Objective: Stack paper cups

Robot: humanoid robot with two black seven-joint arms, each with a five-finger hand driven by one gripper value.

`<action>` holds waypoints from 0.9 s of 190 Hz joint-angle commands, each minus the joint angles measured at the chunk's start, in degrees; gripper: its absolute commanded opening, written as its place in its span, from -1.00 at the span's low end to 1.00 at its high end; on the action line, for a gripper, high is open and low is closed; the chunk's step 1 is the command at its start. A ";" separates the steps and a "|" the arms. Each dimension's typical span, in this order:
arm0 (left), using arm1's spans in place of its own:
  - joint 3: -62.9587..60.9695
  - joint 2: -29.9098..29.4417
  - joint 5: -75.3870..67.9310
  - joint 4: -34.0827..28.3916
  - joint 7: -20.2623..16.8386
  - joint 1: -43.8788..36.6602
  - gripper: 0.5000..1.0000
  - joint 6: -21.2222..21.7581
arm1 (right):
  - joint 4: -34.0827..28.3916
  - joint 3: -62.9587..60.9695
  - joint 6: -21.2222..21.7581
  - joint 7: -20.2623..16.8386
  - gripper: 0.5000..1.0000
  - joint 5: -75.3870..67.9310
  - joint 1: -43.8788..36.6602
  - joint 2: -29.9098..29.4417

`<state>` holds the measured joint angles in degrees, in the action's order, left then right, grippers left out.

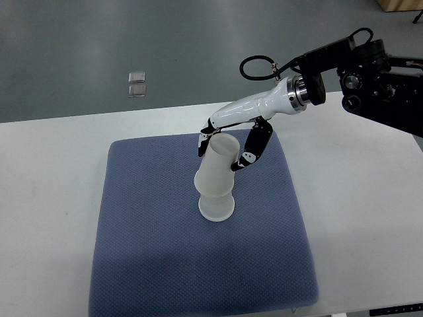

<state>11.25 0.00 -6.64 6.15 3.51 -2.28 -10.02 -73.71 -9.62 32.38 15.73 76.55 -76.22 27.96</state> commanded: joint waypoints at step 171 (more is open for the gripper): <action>0.00 0.00 0.05 0.00 0.00 0.00 1.00 0.00 | 30.38 -3.04 -7.77 -9.05 0.69 -66.89 17.33 -8.98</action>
<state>11.25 0.00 -6.67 6.15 3.51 -2.28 -10.02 -45.03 -12.63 25.19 7.26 16.14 -60.59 20.22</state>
